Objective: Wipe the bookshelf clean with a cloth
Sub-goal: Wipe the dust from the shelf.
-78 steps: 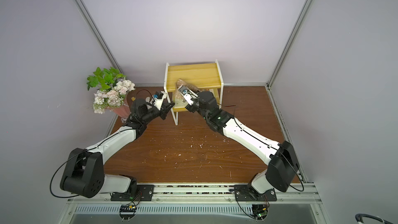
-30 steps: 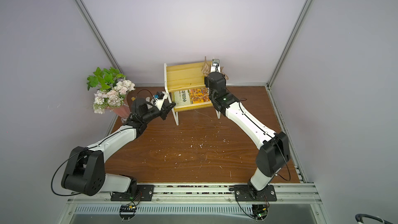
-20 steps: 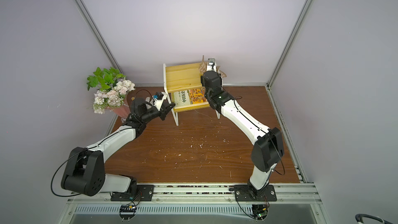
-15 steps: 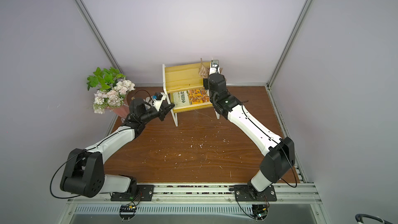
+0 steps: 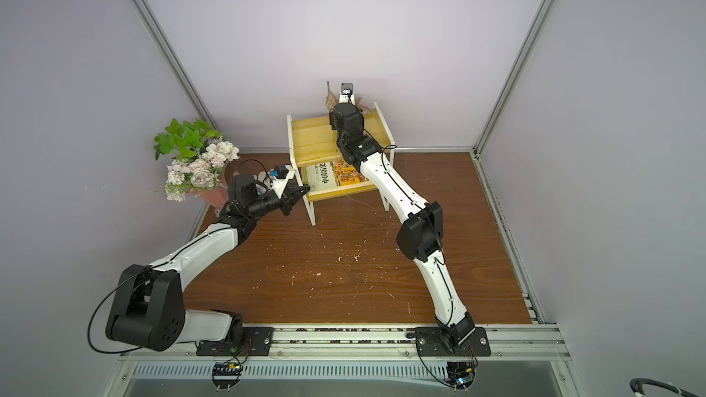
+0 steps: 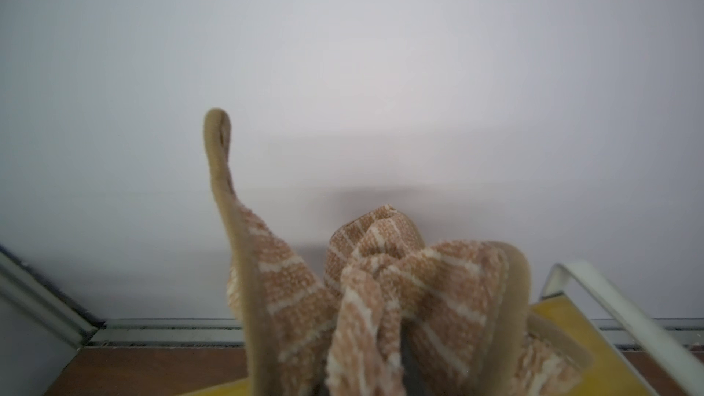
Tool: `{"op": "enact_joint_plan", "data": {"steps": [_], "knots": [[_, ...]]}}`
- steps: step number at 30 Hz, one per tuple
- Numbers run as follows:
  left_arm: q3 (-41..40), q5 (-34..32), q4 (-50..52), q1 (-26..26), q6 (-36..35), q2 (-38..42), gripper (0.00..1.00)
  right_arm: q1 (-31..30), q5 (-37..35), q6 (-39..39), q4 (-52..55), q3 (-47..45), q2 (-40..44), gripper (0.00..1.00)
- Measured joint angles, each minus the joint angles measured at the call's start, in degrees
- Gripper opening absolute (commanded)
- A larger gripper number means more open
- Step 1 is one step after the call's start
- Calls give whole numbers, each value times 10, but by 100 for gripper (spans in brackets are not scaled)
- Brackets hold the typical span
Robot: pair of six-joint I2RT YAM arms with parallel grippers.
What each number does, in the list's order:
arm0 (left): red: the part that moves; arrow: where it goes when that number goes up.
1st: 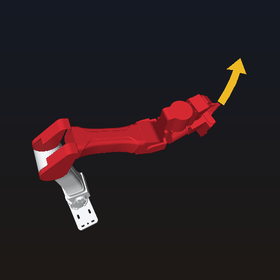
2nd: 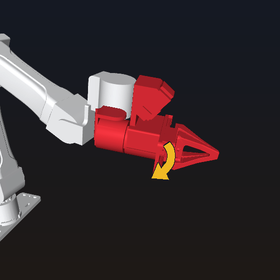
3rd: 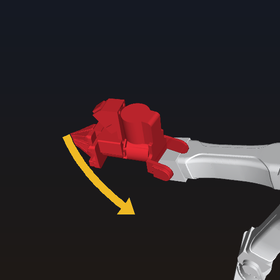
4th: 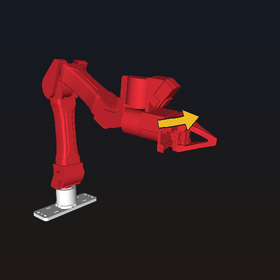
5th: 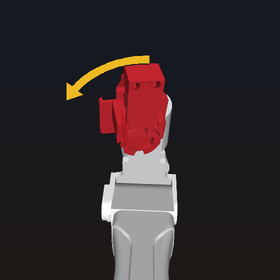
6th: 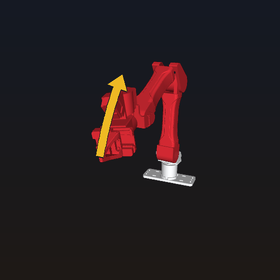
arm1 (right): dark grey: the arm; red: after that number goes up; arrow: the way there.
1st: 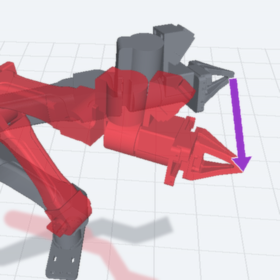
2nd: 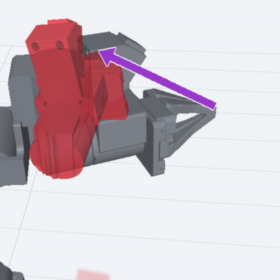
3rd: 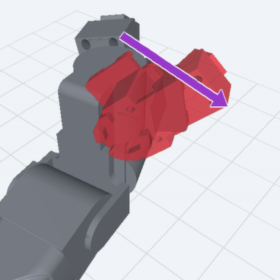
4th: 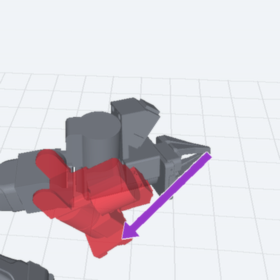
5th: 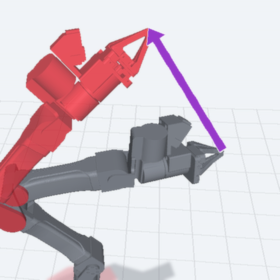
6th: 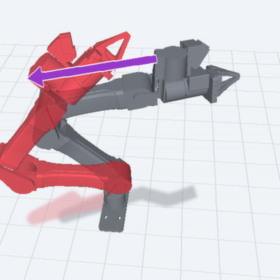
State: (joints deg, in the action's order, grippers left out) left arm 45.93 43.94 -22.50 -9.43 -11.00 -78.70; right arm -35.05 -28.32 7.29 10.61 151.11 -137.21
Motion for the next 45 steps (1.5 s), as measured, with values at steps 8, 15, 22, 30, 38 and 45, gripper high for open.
{"op": "enact_joint_plan", "data": {"steps": [8,15,22,30,38,45], "knots": [[0,0,0,0,-1,0,0,-56,157,-71,118,21,18,0],[0,0,0,0,-2,0,0,33,80,-46,81,-134,115,0],[-1,2,9,4,-6,5,0,51,83,-64,165,108,-26,0],[-12,-1,2,6,-5,13,0,-5,102,-90,111,-209,178,0],[-13,-3,2,4,-3,14,0,61,129,-69,76,-330,268,0],[-16,-2,-3,6,2,15,0,-79,190,-117,116,-231,199,0]]}}
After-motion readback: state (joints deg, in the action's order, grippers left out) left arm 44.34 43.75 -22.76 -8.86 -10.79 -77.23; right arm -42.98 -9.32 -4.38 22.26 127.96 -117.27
